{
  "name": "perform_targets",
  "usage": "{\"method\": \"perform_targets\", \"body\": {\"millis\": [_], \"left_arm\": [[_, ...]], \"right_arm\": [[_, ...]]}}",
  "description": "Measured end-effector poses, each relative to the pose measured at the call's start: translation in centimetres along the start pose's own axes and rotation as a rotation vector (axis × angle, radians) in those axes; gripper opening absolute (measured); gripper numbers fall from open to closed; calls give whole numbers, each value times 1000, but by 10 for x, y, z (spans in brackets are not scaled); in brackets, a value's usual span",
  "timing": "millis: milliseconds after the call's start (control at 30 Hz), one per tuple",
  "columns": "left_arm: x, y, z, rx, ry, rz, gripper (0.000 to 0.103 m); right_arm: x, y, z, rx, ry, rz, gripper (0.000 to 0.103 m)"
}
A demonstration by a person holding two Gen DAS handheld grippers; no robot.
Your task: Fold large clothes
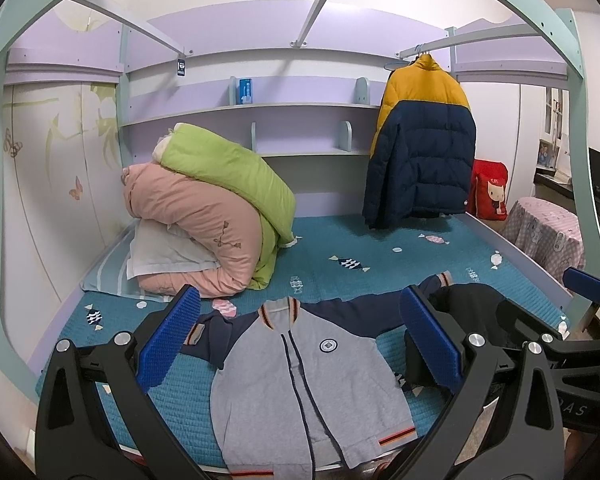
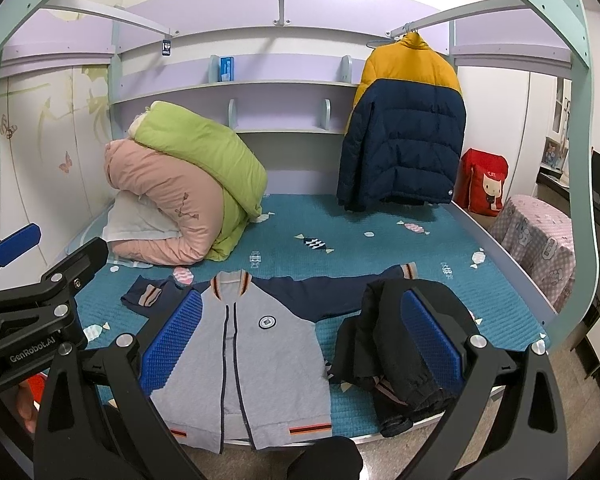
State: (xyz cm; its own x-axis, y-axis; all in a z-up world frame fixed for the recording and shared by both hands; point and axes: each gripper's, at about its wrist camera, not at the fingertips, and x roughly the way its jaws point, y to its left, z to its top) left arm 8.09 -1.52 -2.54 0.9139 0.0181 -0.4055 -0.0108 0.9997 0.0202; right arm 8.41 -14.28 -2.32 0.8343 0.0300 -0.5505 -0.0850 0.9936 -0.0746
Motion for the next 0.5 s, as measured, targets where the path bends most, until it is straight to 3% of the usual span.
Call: {"method": "perform_targets", "body": {"millis": [500], "left_arm": [[10,4,0,-7,35,2,99]], "right_arm": [[12,-3,3,5,32,5,96]]}}
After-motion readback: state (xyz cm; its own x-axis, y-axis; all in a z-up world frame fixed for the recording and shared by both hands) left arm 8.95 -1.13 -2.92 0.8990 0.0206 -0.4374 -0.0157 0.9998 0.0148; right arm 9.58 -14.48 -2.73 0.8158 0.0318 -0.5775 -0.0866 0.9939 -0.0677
